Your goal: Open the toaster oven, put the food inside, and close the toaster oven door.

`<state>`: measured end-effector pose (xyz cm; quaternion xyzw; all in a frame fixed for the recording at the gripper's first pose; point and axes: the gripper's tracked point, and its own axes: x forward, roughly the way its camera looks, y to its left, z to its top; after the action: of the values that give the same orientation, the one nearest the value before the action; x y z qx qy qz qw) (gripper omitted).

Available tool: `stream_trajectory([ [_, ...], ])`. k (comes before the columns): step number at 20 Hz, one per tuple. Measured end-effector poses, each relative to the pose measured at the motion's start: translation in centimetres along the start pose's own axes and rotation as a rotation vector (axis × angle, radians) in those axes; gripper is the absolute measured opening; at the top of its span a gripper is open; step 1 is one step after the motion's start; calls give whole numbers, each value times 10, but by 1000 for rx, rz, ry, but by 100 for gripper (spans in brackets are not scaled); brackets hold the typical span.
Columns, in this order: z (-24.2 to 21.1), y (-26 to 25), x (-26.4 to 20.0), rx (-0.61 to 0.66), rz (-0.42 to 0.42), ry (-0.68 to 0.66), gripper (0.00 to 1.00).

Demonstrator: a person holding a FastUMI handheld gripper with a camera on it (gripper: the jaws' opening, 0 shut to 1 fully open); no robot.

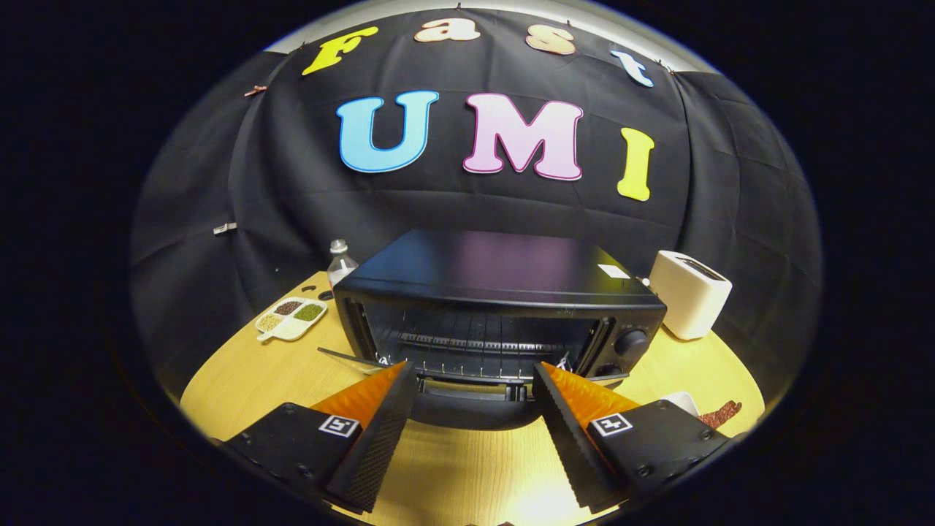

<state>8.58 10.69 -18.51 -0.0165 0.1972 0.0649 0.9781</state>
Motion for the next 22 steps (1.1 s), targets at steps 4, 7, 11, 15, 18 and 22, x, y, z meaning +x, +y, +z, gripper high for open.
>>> stream_trajectory([
  [4, -33, 6, -18, -39, 30, 64, 98],
  [7, -62, 11, -25, -144, 68, 110, 99],
  [11, -99, 6, -33, -75, 84, 196, 98],
  [15, -137, 0, -32, 35, 76, 355, 98],
  [18, -117, -5, -41, 53, 89, 304, 98],
  [22, -86, -15, -61, 38, 110, 240, 98],
])
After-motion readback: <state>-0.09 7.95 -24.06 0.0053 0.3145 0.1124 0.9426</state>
